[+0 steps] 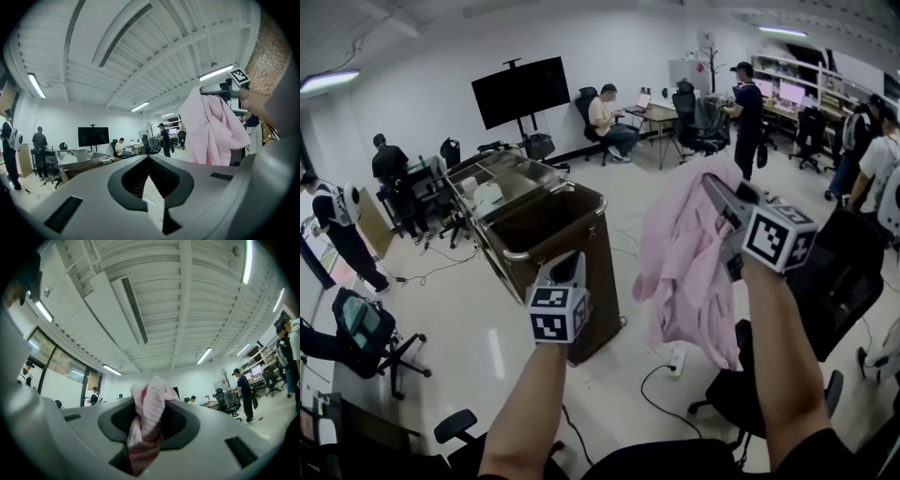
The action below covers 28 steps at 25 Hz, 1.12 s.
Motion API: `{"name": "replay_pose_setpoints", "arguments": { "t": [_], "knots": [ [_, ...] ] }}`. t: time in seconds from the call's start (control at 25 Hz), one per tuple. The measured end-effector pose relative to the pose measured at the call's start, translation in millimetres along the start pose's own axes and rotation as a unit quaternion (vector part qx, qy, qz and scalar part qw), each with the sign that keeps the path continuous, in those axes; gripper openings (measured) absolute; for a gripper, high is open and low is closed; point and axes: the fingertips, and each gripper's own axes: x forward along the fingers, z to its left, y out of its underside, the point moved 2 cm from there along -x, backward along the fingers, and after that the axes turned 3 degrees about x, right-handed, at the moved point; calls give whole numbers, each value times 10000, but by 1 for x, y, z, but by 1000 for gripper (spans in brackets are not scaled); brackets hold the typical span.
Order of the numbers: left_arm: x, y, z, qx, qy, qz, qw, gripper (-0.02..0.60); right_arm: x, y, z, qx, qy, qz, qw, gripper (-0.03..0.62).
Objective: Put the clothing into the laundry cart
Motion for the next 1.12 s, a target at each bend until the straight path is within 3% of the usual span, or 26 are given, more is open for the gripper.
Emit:
{"name": "replay_pose_setpoints", "arguments": {
  "t": [0.28,0.68,1.12],
  "knots": [
    [-29,-17,62,13,-564,-52,9984,0,66,9,61,210,-619,67,9978,140],
    [-41,-20,129,-29,-1280,-17,9918,0,150,4,114,447,-1448,-106,9884,138],
    [-3,-11,187,87,-1882,181,9819,0,271,44,127,649,-2062,19,9764,138]
  ]
}}
